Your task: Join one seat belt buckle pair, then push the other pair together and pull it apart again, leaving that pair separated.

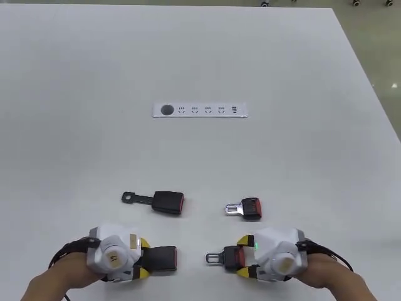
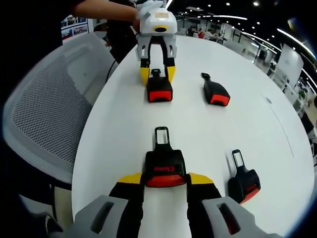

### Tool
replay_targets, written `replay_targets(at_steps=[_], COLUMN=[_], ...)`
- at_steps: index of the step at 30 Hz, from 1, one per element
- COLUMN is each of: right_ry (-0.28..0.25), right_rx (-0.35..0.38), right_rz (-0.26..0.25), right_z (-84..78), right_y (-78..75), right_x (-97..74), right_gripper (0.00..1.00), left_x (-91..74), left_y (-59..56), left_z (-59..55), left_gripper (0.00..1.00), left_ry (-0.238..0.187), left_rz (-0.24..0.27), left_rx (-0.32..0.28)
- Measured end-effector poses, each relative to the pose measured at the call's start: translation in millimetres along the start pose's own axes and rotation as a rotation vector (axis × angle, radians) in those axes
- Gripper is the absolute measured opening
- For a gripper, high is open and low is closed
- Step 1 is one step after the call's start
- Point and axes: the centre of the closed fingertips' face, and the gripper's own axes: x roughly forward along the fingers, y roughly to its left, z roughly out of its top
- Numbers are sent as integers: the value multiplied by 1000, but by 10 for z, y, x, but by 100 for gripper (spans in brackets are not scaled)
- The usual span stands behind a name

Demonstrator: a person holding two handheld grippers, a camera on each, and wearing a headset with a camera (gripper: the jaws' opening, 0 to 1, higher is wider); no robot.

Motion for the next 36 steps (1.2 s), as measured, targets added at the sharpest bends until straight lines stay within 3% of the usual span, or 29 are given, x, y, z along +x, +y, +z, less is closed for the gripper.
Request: replay_targets(at_steps=[21,28,36], right_ry=[0,-9,-11], right_rx=[-40,-25,-21], right_rz=[-8,-12,-39], right_z=[-117,-134,-143], right_y=[-17,-35,-109], right_x=[48,-40,-207], right_gripper=[30,38,42], left_x=[-29,-43,-198], left_y=[-24,-34,3], left_z=[34,51,125], left_gripper=[33,39,42], left_ry=[-5,-9,-42], left_rz=[12,21,44], left_rx=[42,41,28])
